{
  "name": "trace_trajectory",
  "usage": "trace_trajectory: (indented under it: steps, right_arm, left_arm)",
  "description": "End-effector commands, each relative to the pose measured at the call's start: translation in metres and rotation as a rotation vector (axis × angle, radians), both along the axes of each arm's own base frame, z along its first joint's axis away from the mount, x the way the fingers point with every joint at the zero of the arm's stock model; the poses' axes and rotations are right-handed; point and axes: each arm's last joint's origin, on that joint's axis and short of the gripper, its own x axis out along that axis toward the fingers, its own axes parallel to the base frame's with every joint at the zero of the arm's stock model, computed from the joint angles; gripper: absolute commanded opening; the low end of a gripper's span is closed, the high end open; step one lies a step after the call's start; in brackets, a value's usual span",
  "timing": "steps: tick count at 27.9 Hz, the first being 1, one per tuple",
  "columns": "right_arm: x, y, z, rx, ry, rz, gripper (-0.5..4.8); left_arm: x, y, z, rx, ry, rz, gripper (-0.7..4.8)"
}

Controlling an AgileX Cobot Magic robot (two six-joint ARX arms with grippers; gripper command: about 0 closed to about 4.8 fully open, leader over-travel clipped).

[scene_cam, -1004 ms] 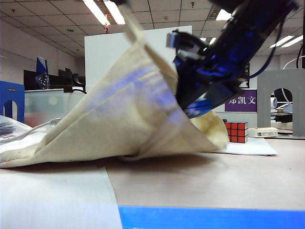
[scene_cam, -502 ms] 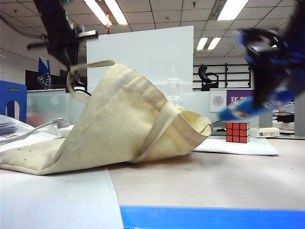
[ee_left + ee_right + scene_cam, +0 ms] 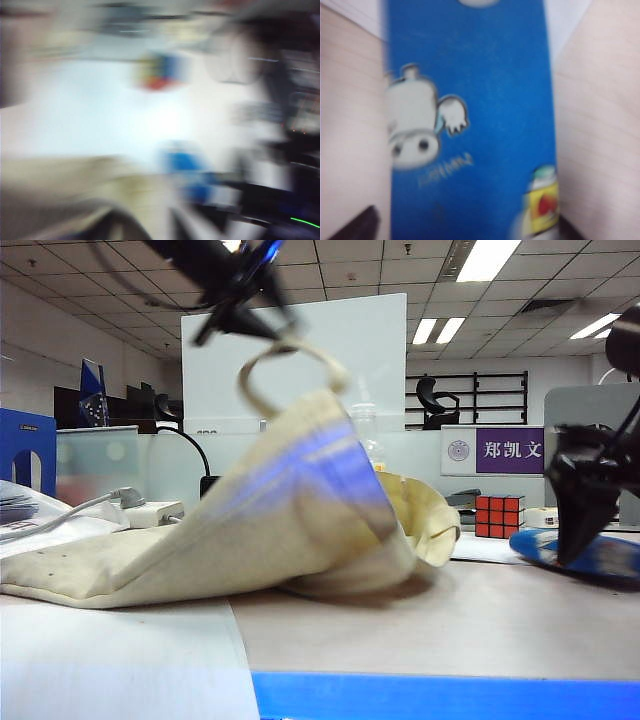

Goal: Take the glasses case out of the canvas bag and put it on the table.

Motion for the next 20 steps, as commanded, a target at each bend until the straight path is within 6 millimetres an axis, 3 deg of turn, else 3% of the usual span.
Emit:
trace_trajectory:
  steps: [1,4,9,10,11,12,13,14,16,19,20]
  right_arm:
    - [0.004,0.004,0.029,0.102,-0.090,-0.001,4.79]
    - [0.002,0.005,0.063,0.148,-0.179,0.000,4.79]
    - [-0.021,0.005,0.121,0.206,-0.366,0.031,4.79]
    - [-0.027,0.005,0.128,0.220,-0.378,0.045,4.45]
    - [-0.035,0.005,0.134,0.230,-0.386,0.053,3.90]
    - [-0.045,0.005,0.141,0.243,-0.392,0.067,3.09]
    - [-0.057,0.005,0.148,0.254,-0.401,0.078,2.47]
    - [-0.071,0.005,0.158,0.262,-0.432,0.087,2.19]
    - [-0.099,0.003,0.183,0.299,-0.562,0.066,1.50]
    - [-0.160,0.000,0.223,0.318,-0.855,0.067,-0.12]
    - [-0.182,-0.003,0.230,0.289,-0.931,0.021,-0.08]
  left_arm:
    - [-0.005,-0.020,0.037,-0.302,-0.034,-0.143,4.79]
    - [-0.013,-0.038,0.065,-0.478,-0.073,-0.286,4.79]
    - [-0.042,-0.061,0.106,-0.685,-0.308,-0.459,4.79]
    - [-0.048,-0.063,0.111,-0.712,-0.353,-0.489,4.79]
    - [-0.054,-0.066,0.115,-0.737,-0.386,-0.523,4.25]
    - [-0.061,-0.068,0.120,-0.763,-0.417,-0.565,2.94]
    - [-0.070,-0.069,0.125,-0.781,-0.461,-0.624,0.92]
    - [-0.079,-0.070,0.128,-0.784,-0.514,-0.695,0.11]
    - [-0.083,-0.069,0.132,-0.840,-0.556,-0.672,-0.05]
    - [-0.059,-0.052,0.131,-0.884,-0.587,-0.434,-0.05]
    - [-0.049,-0.044,0.128,-0.852,-0.591,-0.366,-0.05]
